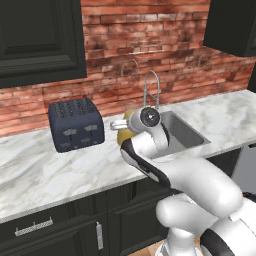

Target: Place the pitcher and cup on the dining counter for serving.

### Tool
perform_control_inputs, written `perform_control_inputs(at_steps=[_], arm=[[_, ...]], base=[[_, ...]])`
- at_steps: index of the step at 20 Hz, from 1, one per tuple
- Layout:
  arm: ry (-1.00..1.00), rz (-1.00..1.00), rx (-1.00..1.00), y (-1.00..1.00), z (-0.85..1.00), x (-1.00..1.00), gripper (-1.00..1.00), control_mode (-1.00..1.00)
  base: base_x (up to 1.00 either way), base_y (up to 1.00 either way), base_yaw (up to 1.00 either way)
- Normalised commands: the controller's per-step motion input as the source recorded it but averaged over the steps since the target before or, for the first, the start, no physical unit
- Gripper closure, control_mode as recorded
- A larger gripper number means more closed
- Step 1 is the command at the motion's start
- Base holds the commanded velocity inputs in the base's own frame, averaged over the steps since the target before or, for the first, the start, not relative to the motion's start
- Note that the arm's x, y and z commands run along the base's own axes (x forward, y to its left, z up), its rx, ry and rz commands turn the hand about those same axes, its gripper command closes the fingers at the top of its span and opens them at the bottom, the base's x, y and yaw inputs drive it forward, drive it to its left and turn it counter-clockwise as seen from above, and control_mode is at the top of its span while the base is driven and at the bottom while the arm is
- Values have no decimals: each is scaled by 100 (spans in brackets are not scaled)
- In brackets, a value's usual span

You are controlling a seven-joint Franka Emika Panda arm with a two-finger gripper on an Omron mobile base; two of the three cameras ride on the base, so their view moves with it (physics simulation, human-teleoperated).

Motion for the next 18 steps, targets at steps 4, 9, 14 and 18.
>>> perform_control_inputs(at_steps=[4,9,14,18], arm=[[0,0,0,0,91,-78,100,-100],[0,1,0,0,50,-72,100,-100],[-2,0,0,0,3,-94,100,-100],[0,0,0,0,0,0,100,100]], base=[[0,0,0],[0,0,0],[0,0,0],[-100,-9,-23]])
